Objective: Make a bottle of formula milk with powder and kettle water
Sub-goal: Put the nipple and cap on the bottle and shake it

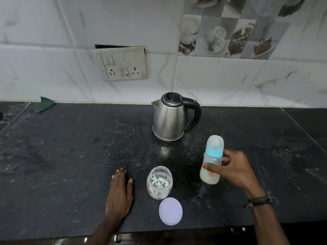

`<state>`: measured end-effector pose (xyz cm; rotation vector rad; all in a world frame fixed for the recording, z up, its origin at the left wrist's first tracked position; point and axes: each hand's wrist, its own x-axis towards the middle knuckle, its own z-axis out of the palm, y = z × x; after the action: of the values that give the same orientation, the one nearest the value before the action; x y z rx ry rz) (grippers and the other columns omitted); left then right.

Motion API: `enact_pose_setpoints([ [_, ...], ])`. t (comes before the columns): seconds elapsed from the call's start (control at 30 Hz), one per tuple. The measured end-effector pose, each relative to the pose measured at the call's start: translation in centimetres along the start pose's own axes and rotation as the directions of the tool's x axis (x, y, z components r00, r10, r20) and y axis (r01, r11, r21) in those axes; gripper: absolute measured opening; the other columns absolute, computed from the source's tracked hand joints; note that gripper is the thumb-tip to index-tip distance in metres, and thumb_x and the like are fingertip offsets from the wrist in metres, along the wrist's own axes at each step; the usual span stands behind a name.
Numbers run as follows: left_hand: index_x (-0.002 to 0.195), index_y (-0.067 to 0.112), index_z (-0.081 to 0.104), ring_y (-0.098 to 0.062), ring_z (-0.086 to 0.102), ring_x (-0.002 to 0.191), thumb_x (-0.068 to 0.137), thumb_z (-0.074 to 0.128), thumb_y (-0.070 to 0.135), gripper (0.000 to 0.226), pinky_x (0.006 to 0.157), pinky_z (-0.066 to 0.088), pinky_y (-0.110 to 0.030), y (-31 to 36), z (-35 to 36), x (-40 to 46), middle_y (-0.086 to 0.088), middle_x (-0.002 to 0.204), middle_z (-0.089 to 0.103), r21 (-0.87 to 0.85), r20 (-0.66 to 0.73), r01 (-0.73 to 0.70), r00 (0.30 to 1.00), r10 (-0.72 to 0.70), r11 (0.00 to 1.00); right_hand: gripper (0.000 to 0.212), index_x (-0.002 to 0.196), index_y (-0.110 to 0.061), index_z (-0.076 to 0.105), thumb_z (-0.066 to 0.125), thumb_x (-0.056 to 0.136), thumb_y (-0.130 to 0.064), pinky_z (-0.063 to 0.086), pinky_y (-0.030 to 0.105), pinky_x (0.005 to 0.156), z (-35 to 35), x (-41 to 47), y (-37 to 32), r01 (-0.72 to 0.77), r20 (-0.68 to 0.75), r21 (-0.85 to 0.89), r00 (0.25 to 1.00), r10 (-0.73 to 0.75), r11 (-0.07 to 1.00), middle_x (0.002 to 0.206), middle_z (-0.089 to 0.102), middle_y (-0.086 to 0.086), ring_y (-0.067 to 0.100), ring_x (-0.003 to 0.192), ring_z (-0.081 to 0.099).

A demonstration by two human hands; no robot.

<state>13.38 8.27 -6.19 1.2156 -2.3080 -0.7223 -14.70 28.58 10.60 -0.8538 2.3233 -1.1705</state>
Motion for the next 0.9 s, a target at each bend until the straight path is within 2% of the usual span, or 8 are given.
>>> enact_pose_setpoints([
  [0.17,0.136,-0.003,0.049,-0.034,0.040,0.139,0.098,0.044,0.025,0.048,0.119,0.027,-0.049,0.1,-0.2,0.0,-0.021,0.144,0.048,-0.014,-0.004,0.003,1.000,-0.003,1.000,0.046,0.090,-0.028,0.074,0.091,0.053,-0.048,0.059,0.029,0.067,-0.2,0.0,0.4,0.008,-0.023,-0.022,1.000,-0.008,1.000,0.078,0.076,-0.013,0.002,0.074,0.073],
  [0.27,0.136,-0.004,0.049,-0.034,0.041,0.139,0.096,0.042,0.029,0.052,0.118,0.028,-0.049,0.1,-0.1,0.0,-0.021,0.144,0.049,-0.018,-0.002,-0.004,1.000,0.004,1.000,0.049,0.095,-0.023,0.074,0.092,0.052,-0.039,0.062,0.035,0.074,-0.3,0.1,0.6,-0.025,0.069,0.059,0.997,0.021,0.998,0.083,0.078,-0.007,0.010,0.079,0.075],
  [0.33,0.137,-0.003,0.049,-0.033,0.040,0.139,0.096,0.041,0.031,0.053,0.119,0.027,-0.048,0.1,-0.1,0.0,-0.020,0.144,0.049,-0.019,-0.003,-0.006,1.000,0.006,1.000,0.048,0.090,-0.023,0.074,0.093,0.050,-0.042,0.060,0.033,0.070,-0.3,0.2,0.8,-0.026,0.085,0.003,0.996,0.026,1.000,0.080,0.078,-0.008,0.008,0.075,0.074],
  [0.43,0.137,-0.002,0.049,-0.032,0.039,0.140,0.096,0.041,0.032,0.054,0.119,0.026,-0.047,-0.2,0.0,0.1,-0.020,0.145,0.048,-0.020,0.002,0.000,1.000,0.000,1.000,0.055,0.096,-0.012,0.075,0.092,0.049,-0.038,0.060,0.030,0.067,0.0,0.3,1.1,-0.012,0.082,0.090,0.997,0.005,0.996,0.085,0.078,0.002,0.015,0.078,0.075],
  [0.53,0.136,-0.003,0.050,-0.033,0.040,0.139,0.096,0.042,0.030,0.052,0.119,0.027,-0.048,-0.2,0.1,0.0,-0.020,0.144,0.049,-0.010,-0.001,-0.003,1.000,0.003,1.000,0.043,0.089,-0.024,0.074,0.092,0.053,-0.041,0.058,0.030,0.066,0.2,0.3,0.7,-0.049,0.017,0.037,0.999,0.048,0.998,0.079,0.077,-0.006,0.008,0.073,0.073],
  [0.67,0.135,-0.002,0.050,-0.033,0.041,0.138,0.095,0.043,0.029,0.051,0.118,0.029,-0.049,-0.3,0.2,0.0,-0.021,0.143,0.050,-0.011,-0.009,-0.003,1.000,0.003,1.000,0.057,0.096,-0.016,0.075,0.092,0.047,-0.041,0.055,0.020,0.058,0.6,0.4,0.8,0.010,0.023,0.083,1.000,-0.012,0.996,0.081,0.078,-0.003,0.008,0.073,0.074],
  [0.77,0.136,-0.002,0.050,-0.032,0.041,0.138,0.096,0.042,0.030,0.052,0.119,0.027,-0.046,-0.3,0.3,0.0,-0.020,0.143,0.049,-0.001,0.002,0.007,1.000,-0.007,1.000,0.049,0.089,-0.025,0.073,0.092,0.050,-0.048,0.056,0.026,0.062,0.4,0.5,0.5,-0.016,0.024,-0.036,1.000,0.017,0.999,0.077,0.076,-0.010,0.003,0.071,0.072],
  [0.9,0.136,-0.002,0.050,-0.033,0.040,0.139,0.096,0.042,0.030,0.051,0.119,0.027,-0.047,-0.3,0.2,0.1,-0.020,0.144,0.049,-0.007,-0.002,-0.007,1.000,0.007,1.000,0.057,0.102,-0.014,0.074,0.092,0.054,-0.039,0.059,0.025,0.065,1.0,0.5,0.9,-0.005,0.003,0.138,1.000,0.004,0.990,0.085,0.078,-0.004,0.012,0.081,0.075],
])
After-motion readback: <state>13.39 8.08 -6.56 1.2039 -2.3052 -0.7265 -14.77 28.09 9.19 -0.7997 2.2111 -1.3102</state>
